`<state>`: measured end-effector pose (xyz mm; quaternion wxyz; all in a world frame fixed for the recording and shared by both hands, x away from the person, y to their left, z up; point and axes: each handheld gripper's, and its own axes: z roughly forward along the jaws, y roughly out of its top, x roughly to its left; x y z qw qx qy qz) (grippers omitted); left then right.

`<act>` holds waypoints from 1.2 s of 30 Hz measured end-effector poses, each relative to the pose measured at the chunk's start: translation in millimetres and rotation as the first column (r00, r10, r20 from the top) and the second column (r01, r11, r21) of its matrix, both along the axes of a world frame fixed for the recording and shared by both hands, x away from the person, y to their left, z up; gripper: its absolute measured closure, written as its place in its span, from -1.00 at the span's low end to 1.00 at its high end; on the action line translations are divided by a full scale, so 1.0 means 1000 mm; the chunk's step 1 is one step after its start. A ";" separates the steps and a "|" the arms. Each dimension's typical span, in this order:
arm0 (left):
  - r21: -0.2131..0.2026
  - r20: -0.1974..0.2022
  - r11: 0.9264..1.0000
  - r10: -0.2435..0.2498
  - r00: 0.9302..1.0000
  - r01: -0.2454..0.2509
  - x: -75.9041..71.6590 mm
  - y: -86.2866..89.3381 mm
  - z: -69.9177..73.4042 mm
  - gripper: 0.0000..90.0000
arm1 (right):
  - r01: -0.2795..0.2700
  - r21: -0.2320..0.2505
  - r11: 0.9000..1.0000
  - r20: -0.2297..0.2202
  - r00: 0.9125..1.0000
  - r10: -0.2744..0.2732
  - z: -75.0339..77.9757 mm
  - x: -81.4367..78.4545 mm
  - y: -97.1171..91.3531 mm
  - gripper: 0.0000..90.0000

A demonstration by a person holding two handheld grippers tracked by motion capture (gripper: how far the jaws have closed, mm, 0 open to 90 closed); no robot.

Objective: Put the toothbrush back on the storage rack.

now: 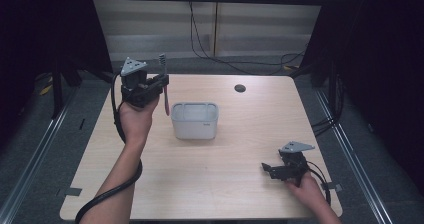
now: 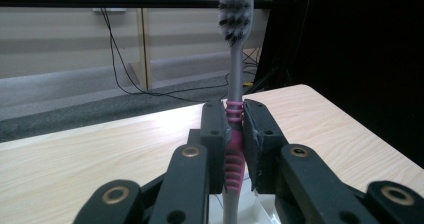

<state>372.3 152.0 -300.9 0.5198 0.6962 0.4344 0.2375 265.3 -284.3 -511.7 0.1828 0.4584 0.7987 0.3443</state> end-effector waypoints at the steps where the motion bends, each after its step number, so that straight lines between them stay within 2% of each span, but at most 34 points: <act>1: -0.005 -0.002 1.000 -0.004 1.000 0.004 0.001 -0.001 0.000 0.79 | 0.000 0.000 1.000 0.000 1.000 0.000 0.000 0.000 0.000 -0.73; 22: -0.033 0.027 0.999 -0.008 1.000 0.009 0.012 -0.015 -0.001 0.78 | 0.000 0.000 1.000 0.000 1.000 0.000 0.000 0.000 0.000 -0.73; 36: -0.029 0.027 1.000 0.001 1.000 0.000 0.017 -0.024 -0.012 0.78 | -0.001 0.000 1.000 0.000 1.000 0.001 0.000 0.000 0.000 -0.73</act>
